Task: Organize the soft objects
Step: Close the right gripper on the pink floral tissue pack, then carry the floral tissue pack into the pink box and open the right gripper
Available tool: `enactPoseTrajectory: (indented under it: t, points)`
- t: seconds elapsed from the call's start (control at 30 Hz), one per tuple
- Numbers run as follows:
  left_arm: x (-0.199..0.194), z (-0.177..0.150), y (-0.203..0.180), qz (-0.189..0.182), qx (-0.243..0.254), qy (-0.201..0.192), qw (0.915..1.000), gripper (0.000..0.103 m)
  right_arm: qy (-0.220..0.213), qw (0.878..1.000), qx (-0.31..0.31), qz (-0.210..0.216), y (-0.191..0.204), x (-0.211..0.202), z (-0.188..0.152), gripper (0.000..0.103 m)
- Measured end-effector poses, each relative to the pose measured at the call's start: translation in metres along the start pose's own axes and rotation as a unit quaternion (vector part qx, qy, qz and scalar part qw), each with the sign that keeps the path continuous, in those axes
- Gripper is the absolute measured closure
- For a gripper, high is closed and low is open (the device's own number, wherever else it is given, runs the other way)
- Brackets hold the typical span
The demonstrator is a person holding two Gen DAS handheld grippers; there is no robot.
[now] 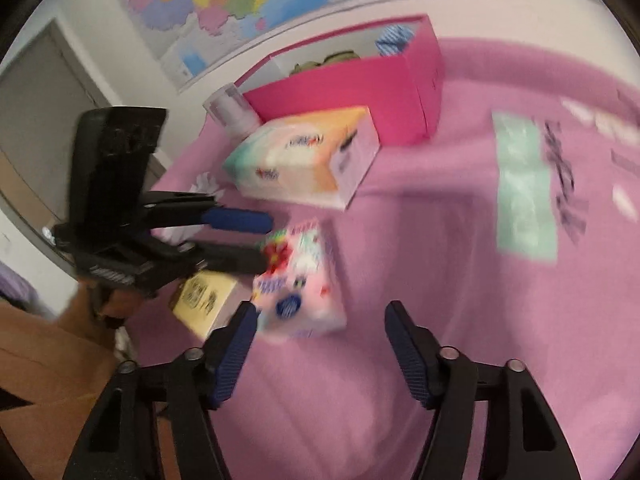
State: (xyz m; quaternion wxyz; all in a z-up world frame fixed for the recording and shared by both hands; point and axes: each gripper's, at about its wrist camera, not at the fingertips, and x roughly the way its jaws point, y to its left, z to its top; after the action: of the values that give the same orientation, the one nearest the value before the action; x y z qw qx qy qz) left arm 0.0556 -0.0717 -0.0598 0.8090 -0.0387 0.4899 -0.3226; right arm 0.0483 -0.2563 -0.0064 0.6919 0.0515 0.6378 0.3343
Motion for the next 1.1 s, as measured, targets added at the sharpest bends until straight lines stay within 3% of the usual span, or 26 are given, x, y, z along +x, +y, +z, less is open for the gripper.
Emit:
enactPoseTrajectory:
  t: [0.07, 0.17, 0.53, 0.87, 1.1]
  points:
    - [0.0, -0.002, 0.0, -0.006, 0.002, 0.004, 1.0, 0.058, 0.01, 1.0, 0.015, 0.011, 0.0, 0.004, -0.005, 0.057]
    - [0.001, -0.006, -0.003, -0.009, 0.004, 0.009, 0.9999, 0.058, 0.012, 0.999, 0.028, 0.027, -0.001, 0.015, -0.001, 0.065]
    - [-0.019, -0.015, -0.009, -0.023, -0.014, -0.013, 0.9996, 0.058, -0.024, 0.999, 0.026, 0.004, 0.002, 0.016, 0.017, 0.066]
    - [-0.056, 0.009, -0.02, -0.013, -0.004, -0.076, 0.997, 0.058, -0.077, 0.997, -0.012, 0.001, 0.02, -0.015, 0.045, 0.066]
    - [-0.068, 0.026, -0.015, 0.002, -0.008, -0.098, 0.9951, 0.058, -0.103, 0.994, -0.024, 0.006, 0.026, -0.021, 0.063, 0.066]
